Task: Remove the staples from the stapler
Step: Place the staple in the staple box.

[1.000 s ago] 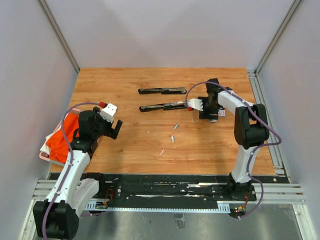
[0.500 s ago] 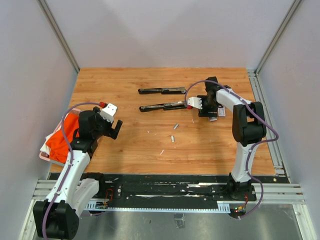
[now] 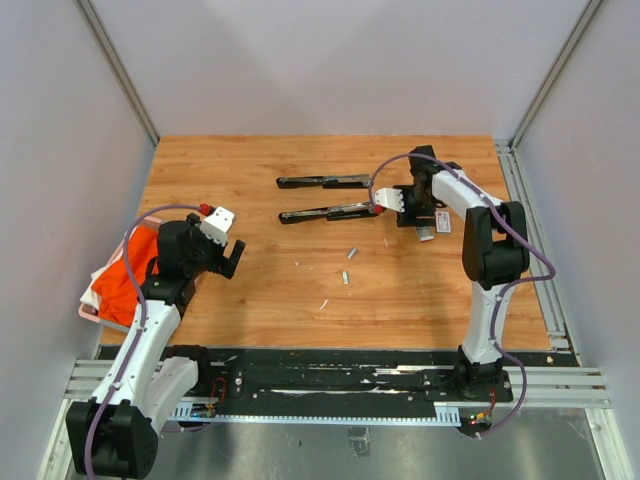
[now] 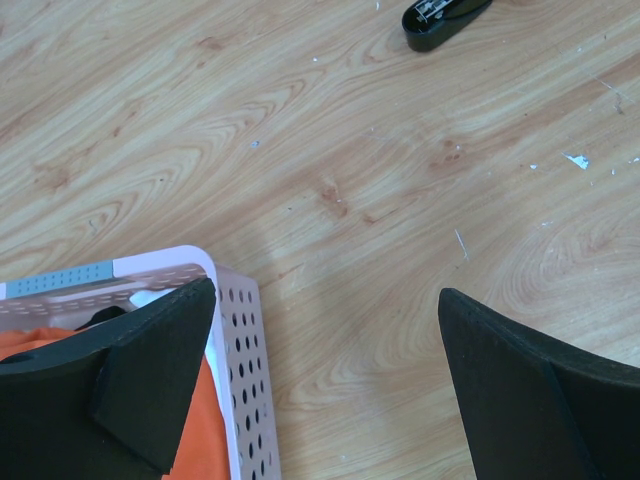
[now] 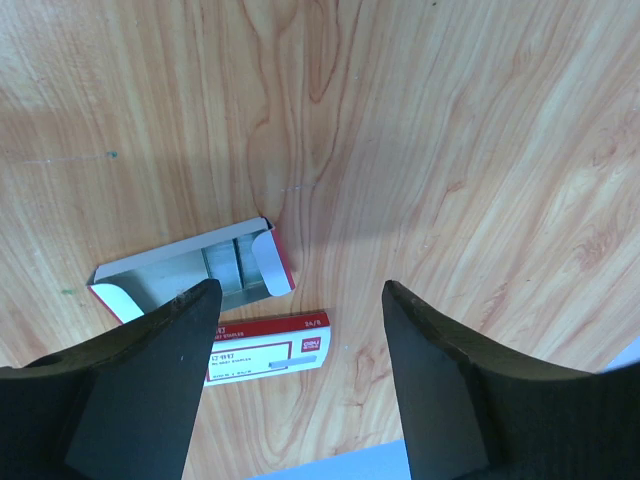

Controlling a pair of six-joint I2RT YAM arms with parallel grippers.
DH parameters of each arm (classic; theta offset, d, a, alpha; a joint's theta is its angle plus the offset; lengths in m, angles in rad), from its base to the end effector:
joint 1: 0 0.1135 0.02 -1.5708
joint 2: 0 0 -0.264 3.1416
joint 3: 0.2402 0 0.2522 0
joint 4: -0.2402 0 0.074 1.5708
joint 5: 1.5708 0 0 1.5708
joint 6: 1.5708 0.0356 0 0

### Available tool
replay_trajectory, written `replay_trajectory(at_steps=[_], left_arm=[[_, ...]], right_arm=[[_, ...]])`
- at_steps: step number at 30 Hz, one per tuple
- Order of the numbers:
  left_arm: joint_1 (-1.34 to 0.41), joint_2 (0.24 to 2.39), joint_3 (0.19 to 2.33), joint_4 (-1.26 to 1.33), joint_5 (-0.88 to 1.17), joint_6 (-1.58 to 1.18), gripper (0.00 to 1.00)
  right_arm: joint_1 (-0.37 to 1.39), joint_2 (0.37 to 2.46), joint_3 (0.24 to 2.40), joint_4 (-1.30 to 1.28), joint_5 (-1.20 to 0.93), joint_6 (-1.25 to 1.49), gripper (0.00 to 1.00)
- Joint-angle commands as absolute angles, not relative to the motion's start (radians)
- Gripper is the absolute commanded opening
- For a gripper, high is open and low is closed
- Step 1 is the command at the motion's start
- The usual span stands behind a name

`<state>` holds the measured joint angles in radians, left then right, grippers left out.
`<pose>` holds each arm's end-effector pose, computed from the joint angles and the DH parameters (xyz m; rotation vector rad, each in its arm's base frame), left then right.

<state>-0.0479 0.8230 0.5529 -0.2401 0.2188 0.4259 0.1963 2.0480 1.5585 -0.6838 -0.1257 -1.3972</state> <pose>0.1869 -0.0167 0.2464 0.6135 1.9746 0.0047 0.4189 0.0878 0.1850 -1.9827 1.8897 -0.1695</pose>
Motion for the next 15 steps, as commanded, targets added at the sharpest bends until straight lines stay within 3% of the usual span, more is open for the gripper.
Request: replay_trajectory(at_steps=[1, 15], left_arm=[[-0.041, 0.824, 0.545, -0.214, 0.228, 0.439, 0.98], [-0.041, 0.821, 0.545, -0.215, 0.23, 0.44, 0.98]], right_arm=[[0.202, 2.079, 1.619, -0.801, -0.145, -1.453, 0.69], [0.197, 1.991, 1.631, -0.842, -0.251, -1.448, 0.86]])
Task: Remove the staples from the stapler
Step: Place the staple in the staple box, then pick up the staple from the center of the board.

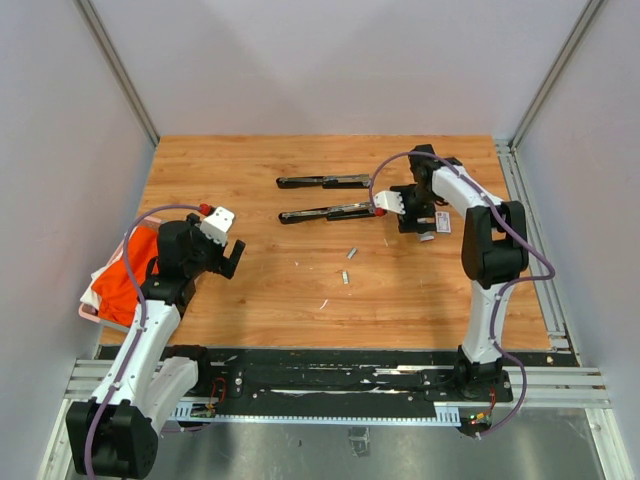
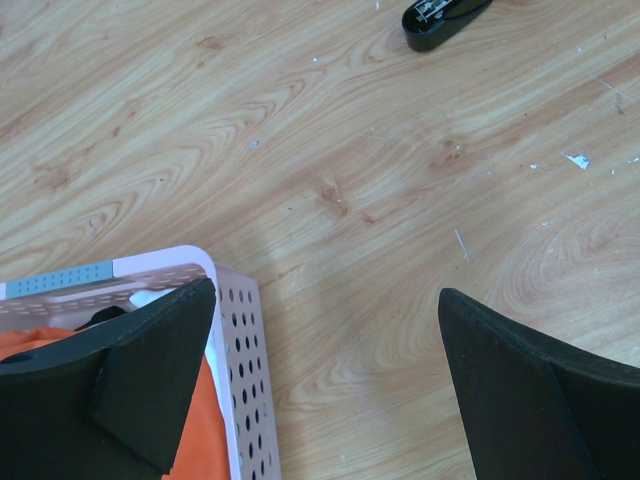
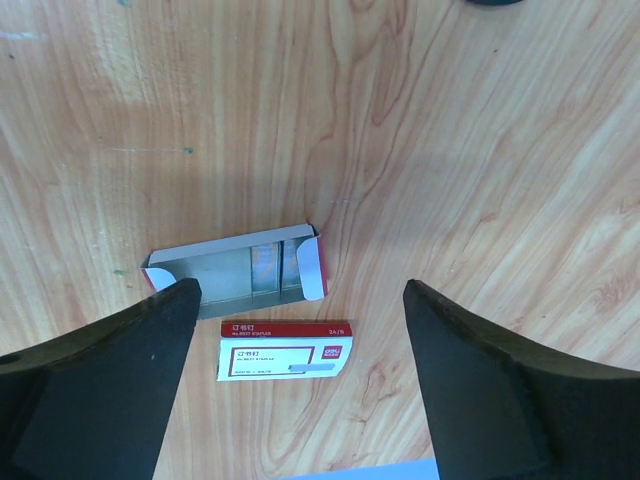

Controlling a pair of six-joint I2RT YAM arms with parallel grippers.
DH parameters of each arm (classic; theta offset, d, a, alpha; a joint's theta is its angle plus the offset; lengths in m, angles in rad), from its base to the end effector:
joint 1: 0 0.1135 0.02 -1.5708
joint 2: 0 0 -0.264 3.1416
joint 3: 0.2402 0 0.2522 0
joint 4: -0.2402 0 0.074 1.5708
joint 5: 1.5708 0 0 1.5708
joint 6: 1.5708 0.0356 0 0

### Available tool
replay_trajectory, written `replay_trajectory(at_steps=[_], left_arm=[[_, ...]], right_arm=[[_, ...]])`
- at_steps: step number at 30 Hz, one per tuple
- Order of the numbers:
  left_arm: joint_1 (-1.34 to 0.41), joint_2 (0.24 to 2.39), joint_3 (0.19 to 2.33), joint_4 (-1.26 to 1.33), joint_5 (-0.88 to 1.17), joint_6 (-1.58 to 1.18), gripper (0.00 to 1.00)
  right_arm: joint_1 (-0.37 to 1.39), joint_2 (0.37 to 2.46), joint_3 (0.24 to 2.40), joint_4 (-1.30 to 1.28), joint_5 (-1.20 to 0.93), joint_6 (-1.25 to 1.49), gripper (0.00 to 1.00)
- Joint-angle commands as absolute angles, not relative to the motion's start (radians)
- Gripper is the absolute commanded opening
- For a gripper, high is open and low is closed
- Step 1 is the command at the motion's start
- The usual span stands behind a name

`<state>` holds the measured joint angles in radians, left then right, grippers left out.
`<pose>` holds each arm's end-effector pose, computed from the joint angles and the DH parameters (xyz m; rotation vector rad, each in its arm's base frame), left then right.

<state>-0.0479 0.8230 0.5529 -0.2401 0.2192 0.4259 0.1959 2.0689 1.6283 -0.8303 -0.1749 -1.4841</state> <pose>0.1869 -0.0167 0.2464 0.6137 1.9745 0.0043 0.4162 0.0889 0.1910 -2.1078 1.8396 -0.0577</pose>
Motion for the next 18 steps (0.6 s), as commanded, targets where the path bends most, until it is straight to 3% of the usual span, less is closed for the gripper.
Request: replay_trajectory(at_steps=[1, 10, 14, 18], left_arm=[[-0.041, 0.821, 0.545, -0.215, 0.229, 0.44, 0.98], [-0.041, 0.816, 0.545, -0.216, 0.23, 0.439, 0.98], [-0.041, 0.813, 0.545, -0.216, 0.231, 0.438, 0.98], [-0.041, 0.807, 0.545, -0.216, 0.23, 0.437, 0.98]], right_arm=[[0.2, 1.956, 1.611, -0.816, -0.274, -1.428, 0.89], [0.228, 1.758, 1.472, -0.657, -0.483, -1.159, 0.91], [0.248, 1.733, 1.441, -0.74, -0.65, -1.23, 0.91], [0.3, 1.733, 1.409, -0.784, -0.663, -1.379, 0.88]])
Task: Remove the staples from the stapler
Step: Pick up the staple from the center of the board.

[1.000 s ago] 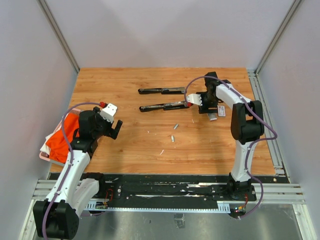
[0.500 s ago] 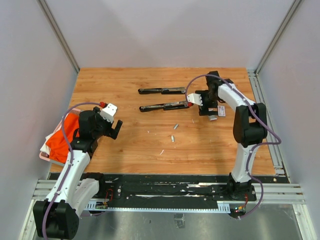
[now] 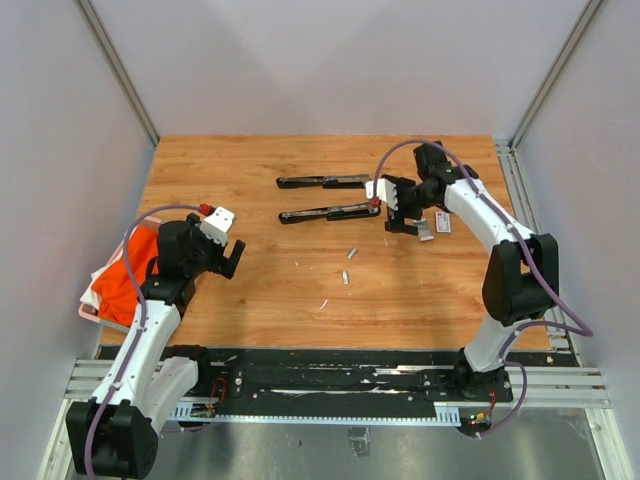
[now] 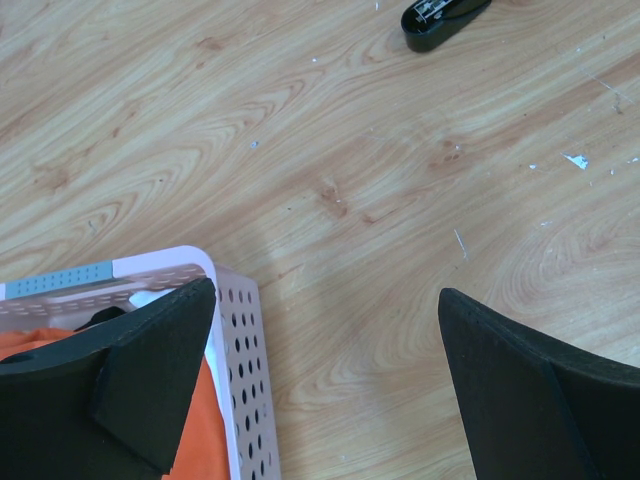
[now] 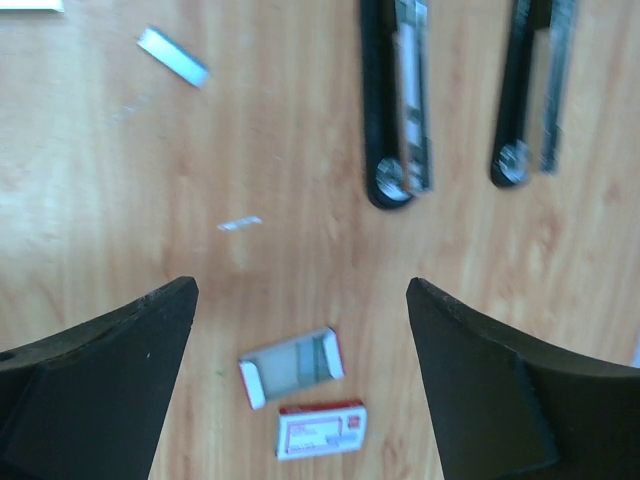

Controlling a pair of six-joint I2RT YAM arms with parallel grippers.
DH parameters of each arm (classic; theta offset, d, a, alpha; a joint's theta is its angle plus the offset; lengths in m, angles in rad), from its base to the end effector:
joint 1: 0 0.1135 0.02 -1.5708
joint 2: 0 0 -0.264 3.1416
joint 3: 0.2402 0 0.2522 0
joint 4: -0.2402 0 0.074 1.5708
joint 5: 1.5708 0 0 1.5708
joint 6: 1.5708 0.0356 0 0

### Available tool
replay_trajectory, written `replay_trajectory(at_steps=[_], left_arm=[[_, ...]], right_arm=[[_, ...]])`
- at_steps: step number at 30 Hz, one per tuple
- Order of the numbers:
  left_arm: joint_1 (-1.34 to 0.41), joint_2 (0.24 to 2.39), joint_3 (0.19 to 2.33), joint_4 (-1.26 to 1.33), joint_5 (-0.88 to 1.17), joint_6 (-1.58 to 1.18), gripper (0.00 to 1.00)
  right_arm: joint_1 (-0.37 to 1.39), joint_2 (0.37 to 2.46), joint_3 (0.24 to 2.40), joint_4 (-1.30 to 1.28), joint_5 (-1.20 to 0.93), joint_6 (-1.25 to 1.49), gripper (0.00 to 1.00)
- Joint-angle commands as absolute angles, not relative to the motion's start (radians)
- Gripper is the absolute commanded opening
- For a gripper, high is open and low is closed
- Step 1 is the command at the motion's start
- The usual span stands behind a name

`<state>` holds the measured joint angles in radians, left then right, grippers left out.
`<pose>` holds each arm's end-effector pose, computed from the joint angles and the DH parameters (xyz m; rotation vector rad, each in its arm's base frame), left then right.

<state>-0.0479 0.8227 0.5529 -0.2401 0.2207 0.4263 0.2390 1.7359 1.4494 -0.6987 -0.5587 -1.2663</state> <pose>0.1868 -0.0168 0.2465 0.6148 1.9736 0.0031 0.3578 0.1066 0.2754 -1.7620 1.5828 0.2400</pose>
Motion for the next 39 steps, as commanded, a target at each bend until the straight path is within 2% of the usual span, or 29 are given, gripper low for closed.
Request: replay_trajectory(at_steps=[1, 5, 10, 17, 21, 27, 39], left_arm=[[-0.041, 0.807, 0.545, -0.216, 0.229, 0.437, 0.98], [-0.041, 0.808, 0.543, -0.215, 0.226, 0.438, 0.98], [-0.041, 0.809, 0.542, -0.213, 0.22, 0.44, 0.98], [-0.041, 0.816, 0.54, -0.21, 0.218, 0.442, 0.98], [-0.041, 0.816, 0.54, -0.209, 0.219, 0.442, 0.98], [-0.041, 0.818, 0.54, -0.209, 0.22, 0.443, 0.98], [-0.041, 0.817, 0.54, -0.21, 0.222, 0.443, 0.98]], right_arm=[[0.314, 1.74, 1.413, -0.793, -0.654, -1.398, 0.87], [0.374, 1.79, 1.465, -0.821, -0.633, -1.44, 0.82], [0.454, 1.892, 1.577, -0.868, -0.589, -1.45, 0.67], [0.531, 2.019, 1.67, -0.881, -0.523, -1.437, 0.57], [0.558, 2.054, 1.68, -0.886, -0.495, -1.445, 0.54], [0.587, 2.1, 1.683, -0.902, -0.443, -1.459, 0.45], [0.595, 2.148, 1.714, -0.91, -0.401, -1.431, 0.35]])
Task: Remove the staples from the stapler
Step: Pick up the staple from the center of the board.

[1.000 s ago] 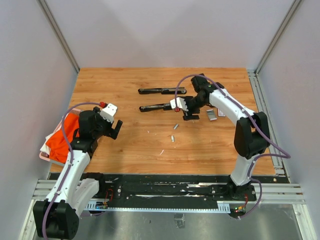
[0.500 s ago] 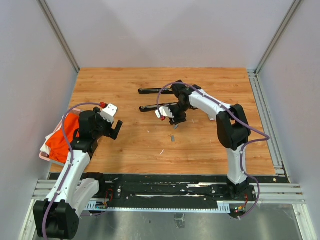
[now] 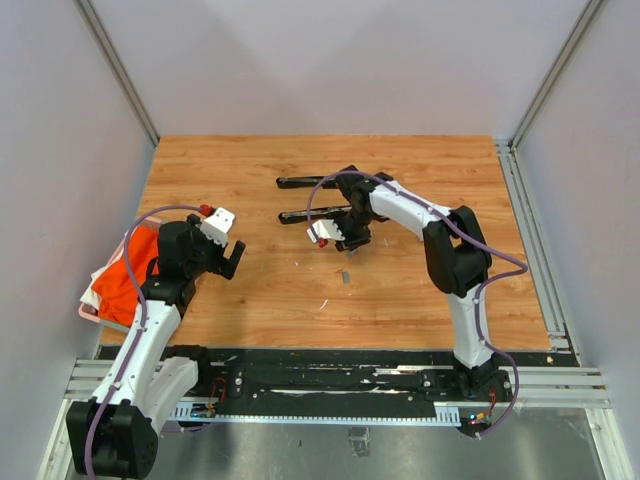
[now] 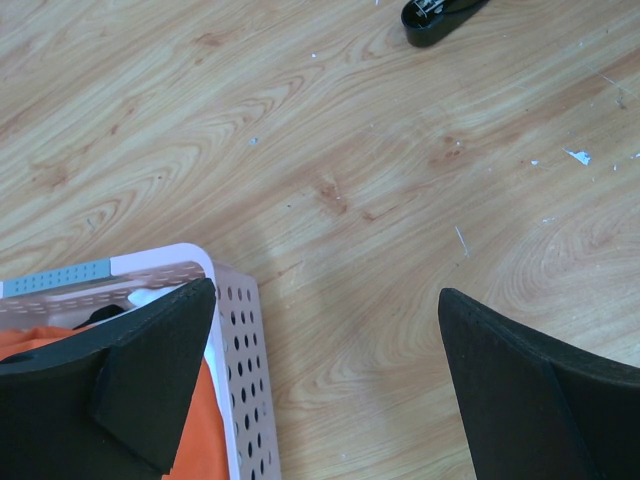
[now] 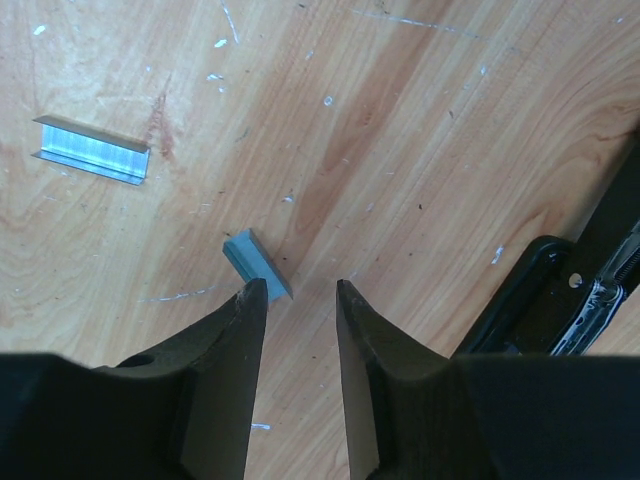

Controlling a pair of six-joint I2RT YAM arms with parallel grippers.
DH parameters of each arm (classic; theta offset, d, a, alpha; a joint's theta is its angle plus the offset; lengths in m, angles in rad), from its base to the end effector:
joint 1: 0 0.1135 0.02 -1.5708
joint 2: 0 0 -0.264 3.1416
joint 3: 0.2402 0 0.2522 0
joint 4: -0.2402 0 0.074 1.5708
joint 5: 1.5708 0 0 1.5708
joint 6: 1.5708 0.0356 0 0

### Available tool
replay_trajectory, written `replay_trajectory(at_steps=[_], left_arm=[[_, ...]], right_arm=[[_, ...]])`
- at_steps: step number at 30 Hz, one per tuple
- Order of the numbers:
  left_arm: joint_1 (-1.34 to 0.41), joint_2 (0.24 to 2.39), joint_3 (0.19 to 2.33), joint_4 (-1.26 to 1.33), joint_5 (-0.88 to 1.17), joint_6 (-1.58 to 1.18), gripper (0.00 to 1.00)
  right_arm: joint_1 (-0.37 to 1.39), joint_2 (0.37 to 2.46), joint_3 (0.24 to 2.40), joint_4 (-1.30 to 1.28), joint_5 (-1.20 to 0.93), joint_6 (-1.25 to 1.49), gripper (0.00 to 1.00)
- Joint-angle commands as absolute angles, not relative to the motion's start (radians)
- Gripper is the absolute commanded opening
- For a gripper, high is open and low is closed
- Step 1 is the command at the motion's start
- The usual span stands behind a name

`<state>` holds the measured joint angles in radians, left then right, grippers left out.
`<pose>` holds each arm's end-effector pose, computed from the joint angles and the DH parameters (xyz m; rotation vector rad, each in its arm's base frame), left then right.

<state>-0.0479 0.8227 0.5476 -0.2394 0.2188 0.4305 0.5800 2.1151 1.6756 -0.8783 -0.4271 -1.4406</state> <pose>0.1865 -0.0167 0.2447 0.6186 1.9774 0.0064 0.3521 0.2483 0.1864 -2.3354 1.3776 0.3904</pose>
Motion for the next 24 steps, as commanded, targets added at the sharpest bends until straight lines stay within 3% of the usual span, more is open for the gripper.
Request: replay_trajectory(at_steps=[1, 13, 24], left_arm=[[-0.041, 0.816, 0.54, -0.211, 0.222, 0.442, 0.98], [-0.041, 0.815, 0.54, -0.21, 0.221, 0.445, 0.98], [-0.041, 0.815, 0.538, -0.211, 0.22, 0.447, 0.98]], right_arm=[[0.595, 2.152, 1.716, -0.911, -0.399, -1.428, 0.35], [0.607, 2.167, 1.72, -0.914, -0.383, -1.426, 0.33], [0.616, 2.193, 1.744, -0.945, -0.372, -1.425, 0.22]])
